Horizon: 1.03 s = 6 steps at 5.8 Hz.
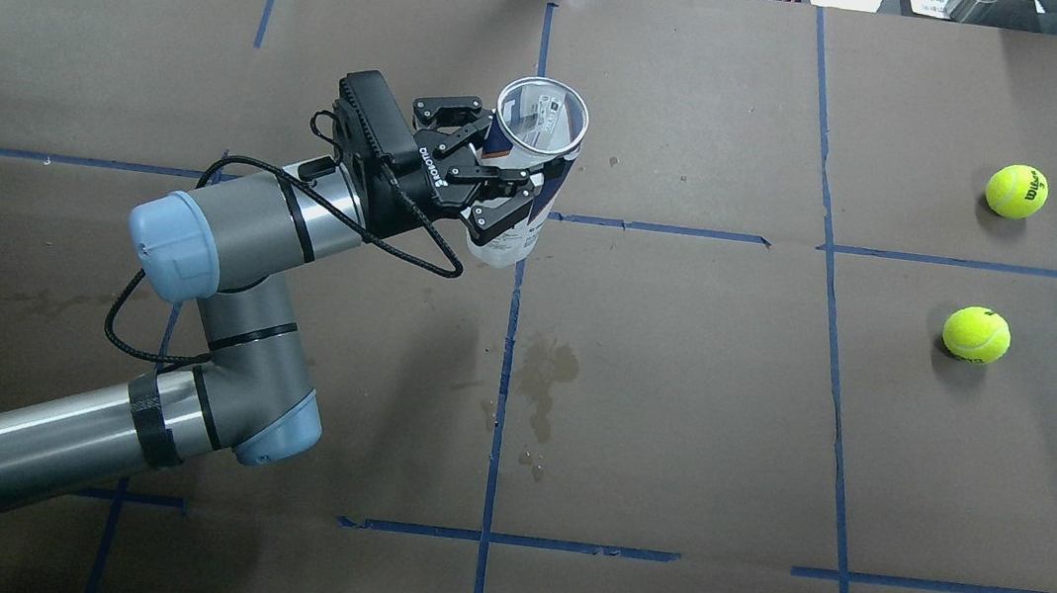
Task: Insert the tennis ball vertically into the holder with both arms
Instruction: 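Lift and rotate the can upright with the left gripper, then lower the upright can and hold it steady with the left gripper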
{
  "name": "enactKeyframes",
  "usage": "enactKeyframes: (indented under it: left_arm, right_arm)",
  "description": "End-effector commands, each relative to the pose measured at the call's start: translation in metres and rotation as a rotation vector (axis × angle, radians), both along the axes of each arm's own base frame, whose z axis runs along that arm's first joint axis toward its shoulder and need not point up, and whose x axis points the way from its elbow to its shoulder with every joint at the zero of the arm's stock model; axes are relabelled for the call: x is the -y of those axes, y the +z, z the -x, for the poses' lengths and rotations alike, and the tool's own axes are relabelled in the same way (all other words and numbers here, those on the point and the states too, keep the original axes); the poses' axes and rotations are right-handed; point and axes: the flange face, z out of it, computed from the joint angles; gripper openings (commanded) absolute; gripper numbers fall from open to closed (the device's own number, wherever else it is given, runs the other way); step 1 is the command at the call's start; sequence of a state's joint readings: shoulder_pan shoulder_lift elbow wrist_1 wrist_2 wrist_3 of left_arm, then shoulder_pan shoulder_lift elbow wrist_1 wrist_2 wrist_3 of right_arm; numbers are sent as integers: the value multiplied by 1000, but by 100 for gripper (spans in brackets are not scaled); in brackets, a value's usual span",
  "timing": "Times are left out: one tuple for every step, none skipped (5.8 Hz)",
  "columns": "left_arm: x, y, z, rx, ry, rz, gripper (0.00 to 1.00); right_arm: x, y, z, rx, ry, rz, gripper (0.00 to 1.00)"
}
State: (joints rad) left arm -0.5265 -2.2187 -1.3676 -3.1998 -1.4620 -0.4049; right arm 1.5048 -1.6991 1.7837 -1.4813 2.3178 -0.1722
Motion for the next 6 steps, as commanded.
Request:
enactKeyframes:
  left_arm:
    - [-8, 28, -24, 16, 20, 12, 63]
    - [-16, 53, -41, -7, 21, 19, 63]
    - [-28, 54, -49, -26, 28, 18, 63]
    - [-35, 56, -51, -47, 38, 11, 63]
    - [-37, 54, -48, -70, 38, -3, 64]
    - [-37, 55, -47, -72, 38, -5, 70]
  right_arm:
    - [1, 1, 0, 0, 0, 1, 100]
    - [1, 1, 0, 0, 0, 1, 100]
    - [1, 1, 0, 0, 0, 1, 100]
    - [1, 1, 0, 0, 0, 1, 100]
    - [2, 0, 0, 0, 0, 0, 100]
    - [7, -2, 0, 1, 1, -6, 100]
